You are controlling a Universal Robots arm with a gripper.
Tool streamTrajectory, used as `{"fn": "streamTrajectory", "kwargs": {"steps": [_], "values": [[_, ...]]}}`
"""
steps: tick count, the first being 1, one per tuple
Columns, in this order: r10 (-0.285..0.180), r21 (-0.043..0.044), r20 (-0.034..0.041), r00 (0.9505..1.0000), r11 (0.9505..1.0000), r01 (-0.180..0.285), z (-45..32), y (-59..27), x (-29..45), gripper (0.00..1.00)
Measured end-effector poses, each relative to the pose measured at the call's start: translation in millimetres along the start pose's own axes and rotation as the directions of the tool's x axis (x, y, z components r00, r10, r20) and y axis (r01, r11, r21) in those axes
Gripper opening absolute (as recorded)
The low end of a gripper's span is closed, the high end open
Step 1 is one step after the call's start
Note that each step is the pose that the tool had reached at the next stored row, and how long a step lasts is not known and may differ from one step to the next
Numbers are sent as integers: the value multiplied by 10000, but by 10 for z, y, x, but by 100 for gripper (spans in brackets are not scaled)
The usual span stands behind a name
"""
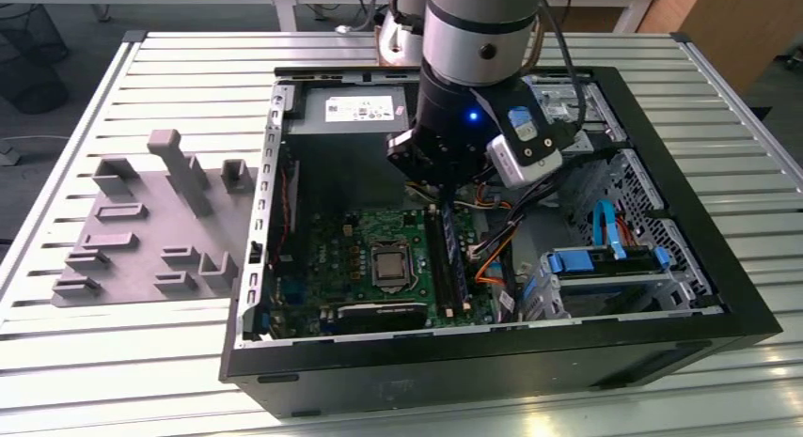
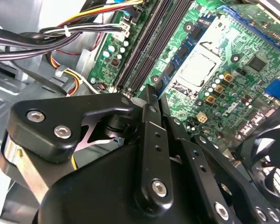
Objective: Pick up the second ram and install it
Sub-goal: 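Insert the second ram into the second slot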
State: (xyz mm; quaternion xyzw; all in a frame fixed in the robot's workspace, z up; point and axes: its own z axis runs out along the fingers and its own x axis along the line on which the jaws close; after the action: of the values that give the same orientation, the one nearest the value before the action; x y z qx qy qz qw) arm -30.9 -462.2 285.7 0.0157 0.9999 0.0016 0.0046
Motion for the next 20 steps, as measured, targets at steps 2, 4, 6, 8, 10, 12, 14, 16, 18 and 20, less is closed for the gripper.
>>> {"fn": "streamTrajectory", "kwargs": {"steps": [2, 4, 6, 8, 10, 12, 14, 16, 18, 20], "values": [[25, 0, 0, 10000, 10000, -25, 35, 0, 0, 14], [50, 0, 0, 10000, 10000, -50, 72, 0, 1, 14], [68, 1, 0, 10000, 10000, -68, 108, -1, 1, 14], [81, 1, 0, 10000, 10000, -81, 144, -1, 1, 14], [89, 3, 0, 10000, 10000, -89, 181, -1, 2, 14], [101, 1, 1, 9999, 9999, -101, 217, -1, 2, 14], [112, 1, 1, 9999, 9999, -112, 248, -1, 2, 14], [113, 3, 0, 9999, 9999, -113, 251, -1, 2, 14], [114, 4, 0, 9999, 9999, -114, 251, -1, 2, 14], [99, -2, 1, 10000, 10000, -99, 264, 0, 1, 14]]}}
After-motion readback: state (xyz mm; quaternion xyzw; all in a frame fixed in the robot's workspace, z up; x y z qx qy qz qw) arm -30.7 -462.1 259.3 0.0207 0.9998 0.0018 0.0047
